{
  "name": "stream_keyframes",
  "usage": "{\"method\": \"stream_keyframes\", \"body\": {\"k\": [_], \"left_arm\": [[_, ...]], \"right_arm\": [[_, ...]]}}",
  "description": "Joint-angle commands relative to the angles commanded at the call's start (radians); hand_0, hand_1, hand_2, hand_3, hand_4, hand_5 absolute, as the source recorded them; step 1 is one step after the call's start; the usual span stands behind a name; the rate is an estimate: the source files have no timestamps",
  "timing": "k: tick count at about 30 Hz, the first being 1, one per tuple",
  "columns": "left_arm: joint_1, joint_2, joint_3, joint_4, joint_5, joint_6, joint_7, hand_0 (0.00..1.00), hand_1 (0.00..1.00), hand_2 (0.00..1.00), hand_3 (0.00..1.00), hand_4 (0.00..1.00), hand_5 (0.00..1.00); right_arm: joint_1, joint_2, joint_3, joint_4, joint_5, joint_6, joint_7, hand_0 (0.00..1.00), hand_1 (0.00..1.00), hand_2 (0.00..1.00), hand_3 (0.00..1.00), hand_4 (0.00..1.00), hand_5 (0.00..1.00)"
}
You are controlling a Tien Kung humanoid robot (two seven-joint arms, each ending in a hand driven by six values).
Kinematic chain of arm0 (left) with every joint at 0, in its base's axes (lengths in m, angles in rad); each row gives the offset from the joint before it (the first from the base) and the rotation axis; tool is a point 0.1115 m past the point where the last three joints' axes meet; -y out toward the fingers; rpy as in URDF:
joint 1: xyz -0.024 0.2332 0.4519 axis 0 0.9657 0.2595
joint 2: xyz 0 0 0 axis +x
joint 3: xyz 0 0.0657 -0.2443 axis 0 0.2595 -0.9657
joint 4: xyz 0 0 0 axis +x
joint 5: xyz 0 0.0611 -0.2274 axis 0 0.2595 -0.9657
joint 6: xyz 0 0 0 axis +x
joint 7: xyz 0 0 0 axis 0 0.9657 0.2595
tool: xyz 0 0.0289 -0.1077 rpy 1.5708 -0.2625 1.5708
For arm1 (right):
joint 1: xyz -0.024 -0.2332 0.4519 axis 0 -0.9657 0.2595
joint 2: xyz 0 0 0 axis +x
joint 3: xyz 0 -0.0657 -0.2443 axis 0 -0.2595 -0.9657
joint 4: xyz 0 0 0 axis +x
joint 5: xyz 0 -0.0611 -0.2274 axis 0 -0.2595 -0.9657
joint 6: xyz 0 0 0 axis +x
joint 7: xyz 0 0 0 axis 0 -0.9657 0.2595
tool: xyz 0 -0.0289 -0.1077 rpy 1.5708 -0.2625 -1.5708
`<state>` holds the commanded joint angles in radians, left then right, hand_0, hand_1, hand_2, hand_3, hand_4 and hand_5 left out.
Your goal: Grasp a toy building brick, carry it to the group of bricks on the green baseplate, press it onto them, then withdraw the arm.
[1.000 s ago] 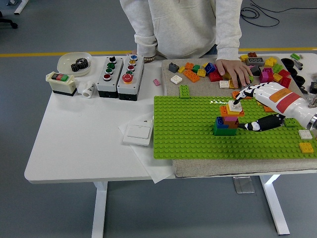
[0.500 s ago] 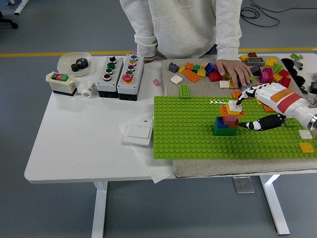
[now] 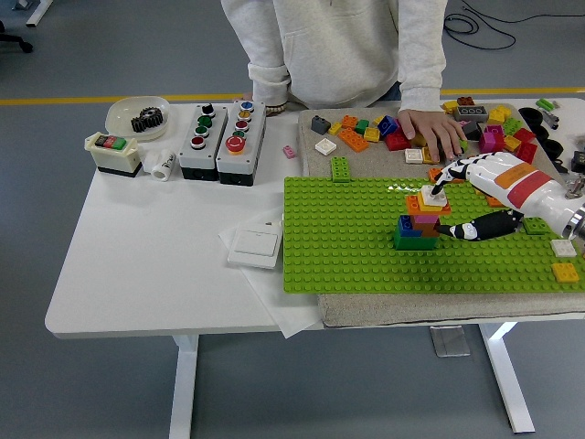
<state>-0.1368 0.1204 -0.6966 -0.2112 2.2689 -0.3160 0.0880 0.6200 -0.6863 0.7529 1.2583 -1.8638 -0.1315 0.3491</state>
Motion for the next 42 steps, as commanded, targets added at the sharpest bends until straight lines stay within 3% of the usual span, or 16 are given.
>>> {"method": "stream_keyframes", "body": {"k": [42], "left_arm": [[-0.003,0.0,-0.002,0.0,0.0,0.003,0.003,0.818,0.803,0.809,0.606,0.684,0.594]], "right_arm": [[0.016,0.013,-0.023,-0.015,-0.008,0.002,-0.001,0.679,0.671,0.716,0.628,0.872,0.5]]}}
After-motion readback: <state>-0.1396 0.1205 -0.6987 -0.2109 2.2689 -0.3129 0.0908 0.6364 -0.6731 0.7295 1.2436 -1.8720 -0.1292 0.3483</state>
